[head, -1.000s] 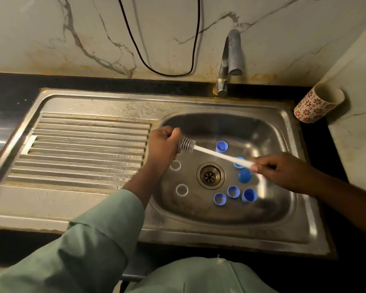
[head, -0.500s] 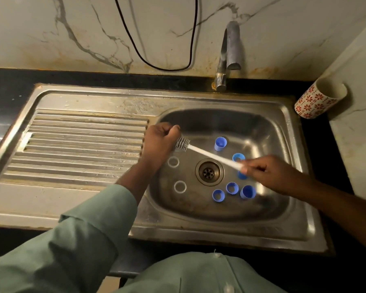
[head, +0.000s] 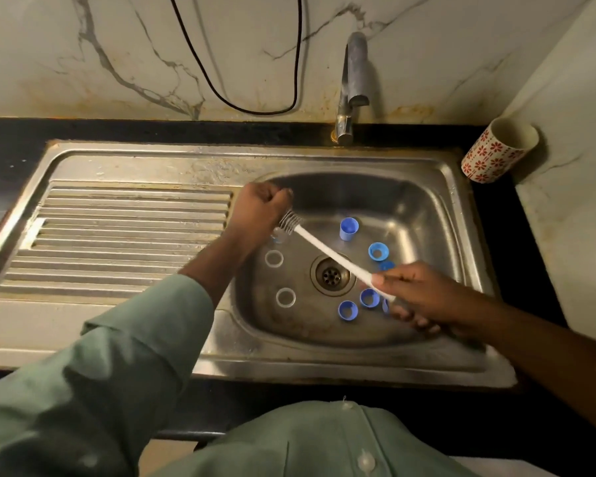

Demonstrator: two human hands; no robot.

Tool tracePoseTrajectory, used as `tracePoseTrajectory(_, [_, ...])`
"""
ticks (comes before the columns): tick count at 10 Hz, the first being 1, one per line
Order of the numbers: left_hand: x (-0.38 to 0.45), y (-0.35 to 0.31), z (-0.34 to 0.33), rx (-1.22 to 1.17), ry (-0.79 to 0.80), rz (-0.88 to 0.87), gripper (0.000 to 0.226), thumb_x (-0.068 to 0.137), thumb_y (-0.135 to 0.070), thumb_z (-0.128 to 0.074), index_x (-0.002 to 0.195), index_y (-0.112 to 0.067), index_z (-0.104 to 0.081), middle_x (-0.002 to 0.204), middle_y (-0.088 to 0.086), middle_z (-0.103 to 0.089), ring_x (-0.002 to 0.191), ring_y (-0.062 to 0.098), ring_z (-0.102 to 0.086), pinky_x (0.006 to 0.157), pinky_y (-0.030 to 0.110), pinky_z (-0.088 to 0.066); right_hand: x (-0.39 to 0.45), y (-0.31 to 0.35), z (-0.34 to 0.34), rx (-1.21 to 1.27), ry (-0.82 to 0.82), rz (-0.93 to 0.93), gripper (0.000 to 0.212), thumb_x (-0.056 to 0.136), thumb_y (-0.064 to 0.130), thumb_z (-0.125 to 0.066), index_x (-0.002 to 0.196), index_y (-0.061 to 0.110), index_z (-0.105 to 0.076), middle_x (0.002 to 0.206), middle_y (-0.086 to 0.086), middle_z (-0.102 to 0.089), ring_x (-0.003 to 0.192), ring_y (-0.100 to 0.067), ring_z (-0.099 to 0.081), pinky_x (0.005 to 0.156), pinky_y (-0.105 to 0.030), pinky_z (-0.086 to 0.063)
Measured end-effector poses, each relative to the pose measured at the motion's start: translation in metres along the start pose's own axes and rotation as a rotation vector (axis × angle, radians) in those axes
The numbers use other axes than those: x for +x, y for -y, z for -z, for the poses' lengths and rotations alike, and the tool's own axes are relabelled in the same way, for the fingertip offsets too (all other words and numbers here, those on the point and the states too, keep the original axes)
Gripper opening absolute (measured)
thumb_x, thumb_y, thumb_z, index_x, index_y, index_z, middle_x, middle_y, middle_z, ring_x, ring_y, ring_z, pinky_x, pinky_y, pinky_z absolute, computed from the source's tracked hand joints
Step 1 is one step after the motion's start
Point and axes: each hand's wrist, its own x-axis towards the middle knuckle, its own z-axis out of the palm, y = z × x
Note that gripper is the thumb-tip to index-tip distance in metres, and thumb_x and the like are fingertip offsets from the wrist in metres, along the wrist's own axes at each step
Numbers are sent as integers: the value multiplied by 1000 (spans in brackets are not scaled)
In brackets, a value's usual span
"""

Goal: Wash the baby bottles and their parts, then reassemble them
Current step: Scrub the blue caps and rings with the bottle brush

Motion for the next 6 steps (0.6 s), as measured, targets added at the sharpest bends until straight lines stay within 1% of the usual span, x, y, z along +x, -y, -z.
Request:
tracePoseTrajectory(1, [-3, 15, -5, 107, 139, 520, 30, 94, -21, -60, 66, -8, -58, 44, 2, -50, 25, 7, -37, 34, 12, -26, 8, 6, 11, -1194, -539, 497, 32, 93, 45, -46, 113, 28, -63, 66, 0, -61, 48, -26, -59, 46, -29, -44])
tracePoseTrajectory(2, [-2, 12, -9, 15, 53, 571, 30, 92, -15, -59, 63, -9, -54, 34, -4, -46, 28, 9, -40, 31, 10, -25, 12, 12, 3, -1290, -552, 458, 24, 96, 41, -47, 119, 34, -49, 65, 1, -54, 48, -26, -59, 47, -30, -40])
tracePoseTrajectory(3, [-5, -5, -12, -48, -121, 150, 25, 91, -17, -61, 67, -14, -63, 48, -5, -55, 42, 8, -48, 40, 20, -36, 13, -5, -16, -309, -248, 184, 17, 100, 35, -46, 103, 33, -62, 50, 7, -47, 36, -4, -45, 44, -21, -33])
tracePoseTrajectory(4, [-18, -24, -10, -265, 29, -224, 35, 97, -27, -59, 63, -22, -65, 56, -5, -62, 52, 9, -58, 50, 23, -46, -7, -28, -22, 798, 418, -287, 35, 97, 45, -42, 116, 29, -67, 49, 5, -40, 32, -3, -31, 36, -11, -27])
tracePoseTrajectory(5, [-12, -27, -10, -255, 95, -169, 33, 100, -27, -58, 74, -7, -64, 63, 8, -62, 54, 23, -56, 49, 27, -44, -10, -27, -18, 756, 375, -264, 39, 90, 52, -48, 115, 31, -67, 51, 4, -39, 33, -4, -29, 35, -11, -27])
tracePoseTrajectory(6, [-6, -6, -14, -54, 102, 333, 28, 102, -20, -51, 81, -4, -62, 64, 10, -55, 47, 17, -45, 44, 24, -32, -2, -11, -7, -329, -209, 65, 36, 92, 53, -51, 114, 28, -67, 56, 6, -56, 43, -9, -48, 44, -22, -38])
